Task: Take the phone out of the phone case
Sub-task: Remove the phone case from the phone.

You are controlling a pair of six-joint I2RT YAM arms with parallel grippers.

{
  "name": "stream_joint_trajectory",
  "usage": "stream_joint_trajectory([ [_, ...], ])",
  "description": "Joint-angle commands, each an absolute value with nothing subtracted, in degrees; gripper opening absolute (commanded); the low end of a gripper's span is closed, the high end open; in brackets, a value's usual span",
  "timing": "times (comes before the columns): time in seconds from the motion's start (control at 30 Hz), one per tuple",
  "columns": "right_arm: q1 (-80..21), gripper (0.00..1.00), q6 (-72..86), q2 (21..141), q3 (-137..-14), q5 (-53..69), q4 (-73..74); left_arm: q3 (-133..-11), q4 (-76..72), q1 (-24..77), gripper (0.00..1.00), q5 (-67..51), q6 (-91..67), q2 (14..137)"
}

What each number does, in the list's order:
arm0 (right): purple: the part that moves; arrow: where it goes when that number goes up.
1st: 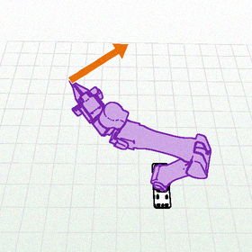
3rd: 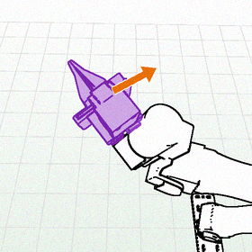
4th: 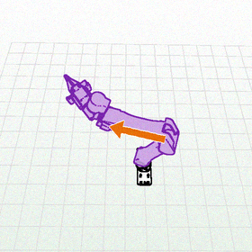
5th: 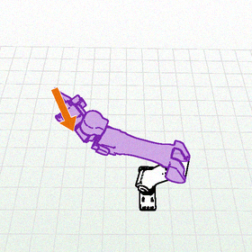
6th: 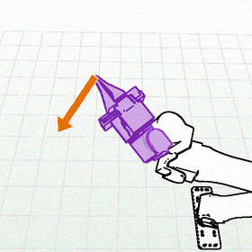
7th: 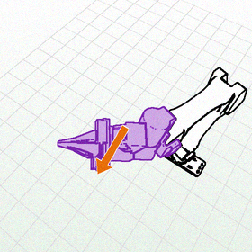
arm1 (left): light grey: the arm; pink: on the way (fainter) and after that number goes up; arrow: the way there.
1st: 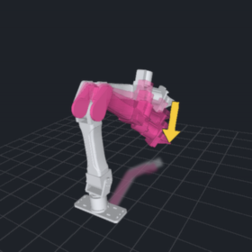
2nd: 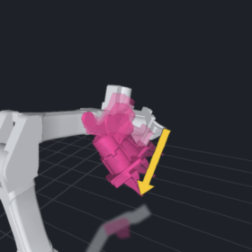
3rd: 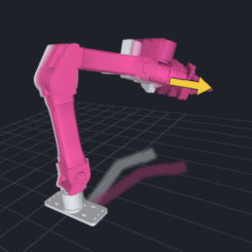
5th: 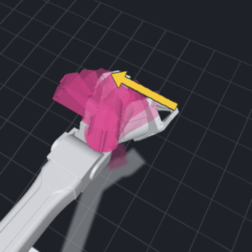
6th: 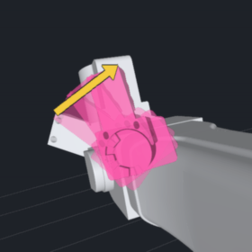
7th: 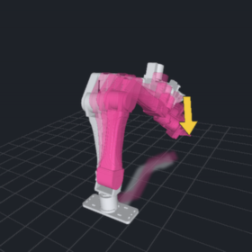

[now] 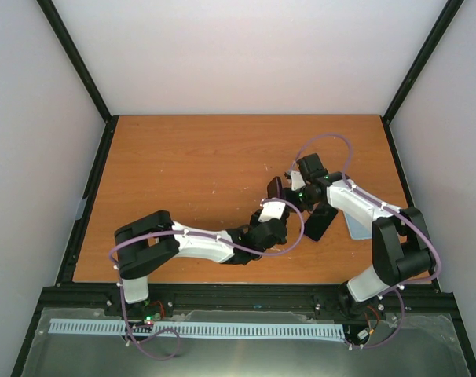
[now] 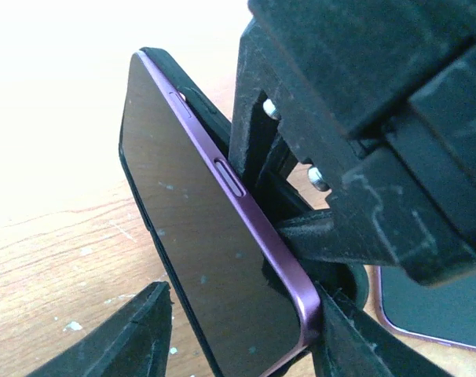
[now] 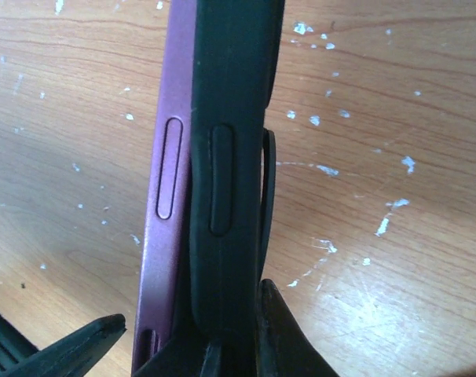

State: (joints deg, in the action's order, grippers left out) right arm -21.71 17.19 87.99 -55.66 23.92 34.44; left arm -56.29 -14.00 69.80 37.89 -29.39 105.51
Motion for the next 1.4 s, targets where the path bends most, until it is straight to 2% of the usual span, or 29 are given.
stream_joint_trajectory([
  [0.0, -21.5, 0.03, 18.2, 86.8, -55.5, 32.4, 36.0, -54.6, -10.0, 68.9, 0.47, 46.5, -25.7, 107.0],
  [0.1, -21.3, 0.03, 18.3, 87.0, -55.4, 33.9, 36.2, -54.2, -10.6, 68.9, 0.47, 48.2, -23.2, 107.6],
  [0.27, -21.2, 0.03, 18.5, 87.4, -55.1, 38.6, 36.1, -55.0, -15.9, 68.9, 0.55, 50.6, -12.6, 111.2],
  [0.37, -21.2, 0.03, 18.4, 87.4, -55.0, 40.4, 36.2, -54.7, -20.5, 68.9, 0.53, 52.7, -5.3, 112.8],
  [0.43, -21.3, 0.03, 18.4, 87.2, -54.8, 40.6, 36.1, -54.0, -23.9, 68.9, 0.47, 53.4, -1.1, 113.0],
  [0.6, -20.9, 0.03, 18.1, 86.9, -54.5, 39.9, 36.0, -53.0, -26.7, 68.9, 0.17, 55.3, 3.7, 111.4],
  [0.77, -19.4, 0.03, 16.7, 88.0, -54.7, 37.3, 36.2, -50.1, -26.5, 68.9, 0.01, 56.2, 3.3, 104.8],
  [0.9, -18.8, 0.03, 15.0, 88.2, -55.0, 33.2, 36.4, -47.2, -25.3, 69.0, 0.0, 55.8, 1.5, 97.4],
  [1.07, -18.8, 0.03, 13.2, 87.6, -54.9, 23.9, 36.7, -44.3, -21.7, 68.9, 0.0, 48.9, -3.5, 88.2],
  [1.37, -18.2, 0.03, 11.1, 86.3, -55.5, 21.0, 36.5, -43.7, -15.0, 68.8, 0.0, 47.1, -10.0, 83.0],
])
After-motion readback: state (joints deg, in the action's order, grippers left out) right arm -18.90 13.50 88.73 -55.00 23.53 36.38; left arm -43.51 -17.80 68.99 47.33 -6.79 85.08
